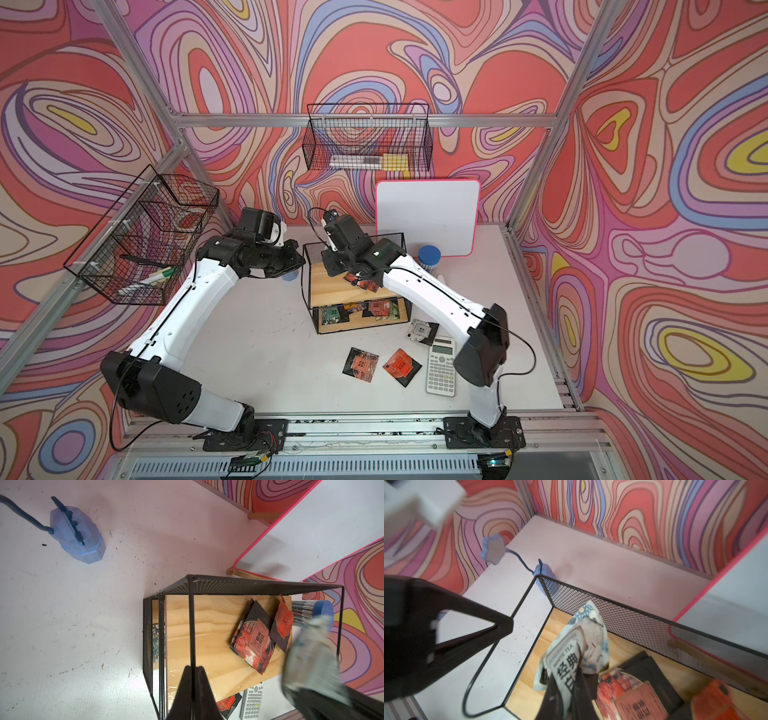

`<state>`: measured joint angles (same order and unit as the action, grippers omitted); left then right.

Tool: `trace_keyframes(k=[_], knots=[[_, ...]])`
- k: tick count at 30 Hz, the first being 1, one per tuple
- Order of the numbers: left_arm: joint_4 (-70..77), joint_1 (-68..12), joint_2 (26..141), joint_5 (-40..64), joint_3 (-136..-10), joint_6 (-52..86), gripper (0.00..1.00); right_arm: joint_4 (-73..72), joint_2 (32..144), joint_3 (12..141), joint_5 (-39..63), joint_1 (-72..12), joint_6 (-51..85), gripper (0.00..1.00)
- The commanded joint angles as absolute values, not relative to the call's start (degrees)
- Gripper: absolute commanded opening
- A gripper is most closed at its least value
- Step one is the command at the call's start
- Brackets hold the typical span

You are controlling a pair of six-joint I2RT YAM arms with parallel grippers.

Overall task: Remove the tea bags from the shelf
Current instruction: Pick up the tea bag from the shelf, then place the tea bag at the center of the board.

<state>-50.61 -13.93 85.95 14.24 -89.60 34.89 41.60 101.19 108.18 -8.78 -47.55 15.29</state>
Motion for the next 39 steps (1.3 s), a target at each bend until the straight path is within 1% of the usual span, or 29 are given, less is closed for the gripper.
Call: trace_keyframes(k=[1, 6, 9, 11, 14, 17, 20, 24, 28, 34, 39], knots=[[-51.82, -13.97, 86.5, 13.73, -88.38, 33.09, 0.02, 40.33, 91.32, 102.52, -16.73, -47.36, 19.58, 0.03], [-52.01, -13.97, 86.61, 13.58, -88.65, 32.87, 0.02, 48.42, 80.45, 94.53, -30.34, -47.28, 28.12, 0.0], [-52.18, -13.97, 86.63, 13.71, -88.74, 32.58, 0.02, 54.9, 75.73, 89.1, -33.63, -45.07, 35.53, 0.01], [-52.29, -13.93, 86.65, 13.82, -88.76, 32.53, 0.02, 57.23, 72.84, 83.93, -29.92, -40.58, 40.41, 0.02], [-52.38, -13.97, 86.56, 13.67, -88.77, 32.4, 0.02, 55.42, 67.67, 73.99, -22.61, -33.84, 45.14, 0.02], [-52.29, -13.97, 86.61, 13.91, -88.75, 32.34, 0.02, 52.82, 64.69, 65.57, -18.59, -30.24, 47.71, 0.02], [-52.26, -13.97, 86.68, 13.94, -88.93, 32.39, 0.02, 49.57, 64.68, 58.86, -15.54, -28.91, 48.57, 0.02], [-52.38, -13.97, 86.78, 13.86, -89.11, 32.18, 0.02, 43.86, 68.07, 51.77, -9.95, -27.28, 48.95, 0.03], [-52.38, -13.97, 86.92, 14.16, -89.05, 32.39, 0.02, 39.76, 71.31, 49.4, -10.43, -26.99, 47.4, 0.03], [-52.2, -13.97, 87.01, 14.47, -89.03, 32.73, 0.02, 35.03, 77.36, 48.78, -10.4, -26.11, 43.33, 0.09], [-52.46, -13.97, 87.06, 14.17, -89.38, 32.83, 0.02, 33.43, 79.75, 47.67, -8.34, -26.1, 42.85, 0.2]])
